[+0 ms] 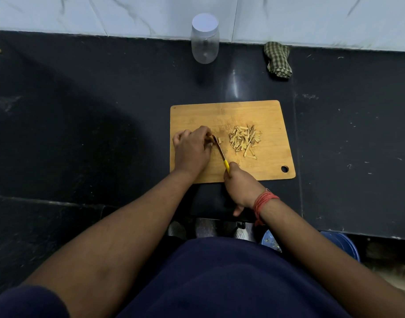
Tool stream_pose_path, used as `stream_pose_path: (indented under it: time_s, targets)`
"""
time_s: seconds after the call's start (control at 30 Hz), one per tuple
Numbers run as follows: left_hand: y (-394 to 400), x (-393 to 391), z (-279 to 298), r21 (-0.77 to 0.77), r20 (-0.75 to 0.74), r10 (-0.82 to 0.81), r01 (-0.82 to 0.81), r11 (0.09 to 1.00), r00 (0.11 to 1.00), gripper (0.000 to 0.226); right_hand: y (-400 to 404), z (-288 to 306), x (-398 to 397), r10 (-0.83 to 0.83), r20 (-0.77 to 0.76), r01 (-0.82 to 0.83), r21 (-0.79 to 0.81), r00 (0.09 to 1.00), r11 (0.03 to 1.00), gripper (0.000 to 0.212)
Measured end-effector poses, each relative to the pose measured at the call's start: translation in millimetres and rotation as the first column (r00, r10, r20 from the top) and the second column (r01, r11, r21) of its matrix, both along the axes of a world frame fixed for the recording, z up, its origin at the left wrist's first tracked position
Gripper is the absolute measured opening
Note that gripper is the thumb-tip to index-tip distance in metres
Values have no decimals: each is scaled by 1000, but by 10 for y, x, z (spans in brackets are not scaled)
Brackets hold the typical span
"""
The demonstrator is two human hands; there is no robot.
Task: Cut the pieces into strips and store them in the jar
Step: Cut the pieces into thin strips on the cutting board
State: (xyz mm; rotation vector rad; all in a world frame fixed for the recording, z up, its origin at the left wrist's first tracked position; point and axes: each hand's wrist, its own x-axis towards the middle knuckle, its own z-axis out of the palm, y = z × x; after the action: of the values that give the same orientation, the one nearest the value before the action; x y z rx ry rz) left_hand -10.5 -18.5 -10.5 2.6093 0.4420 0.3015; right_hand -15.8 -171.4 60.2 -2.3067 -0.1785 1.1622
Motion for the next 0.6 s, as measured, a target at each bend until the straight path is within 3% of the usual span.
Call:
stream_pose_path:
  time_s: [0.17, 0.4, 0.47, 0.5, 0.53, 0.6]
  targets:
    - [1, 13, 13, -33, -13, 3, -3, 999, 1000, 24, 36, -41, 6, 67, 26, -66, -57, 997, 996, 26]
    - [4, 25, 26, -25, -13, -9, 9, 1000, 1000, 22, 82, -146, 25, 21, 86, -15, -66, 996, 998, 29]
    - [8, 31, 26, -27, -17, -15, 15, 1000, 1000, 21, 96, -155, 46, 128, 95, -116, -122, 987, 986, 31]
    - [10, 35, 30, -27, -20, -19, 18, 999, 1000, 20, 133, -89, 41, 308, 117, -267, -275, 944, 924, 44]
    - [12, 40, 35, -25, -23, -22, 21, 999, 999, 20, 97, -133, 34, 552, 98, -476, -398, 828, 784, 54]
    - [13, 44, 43, -22, -29, -16, 16, 1000, 999, 19, 97, -20, 4, 715, 11, -604, -526, 699, 598, 57]
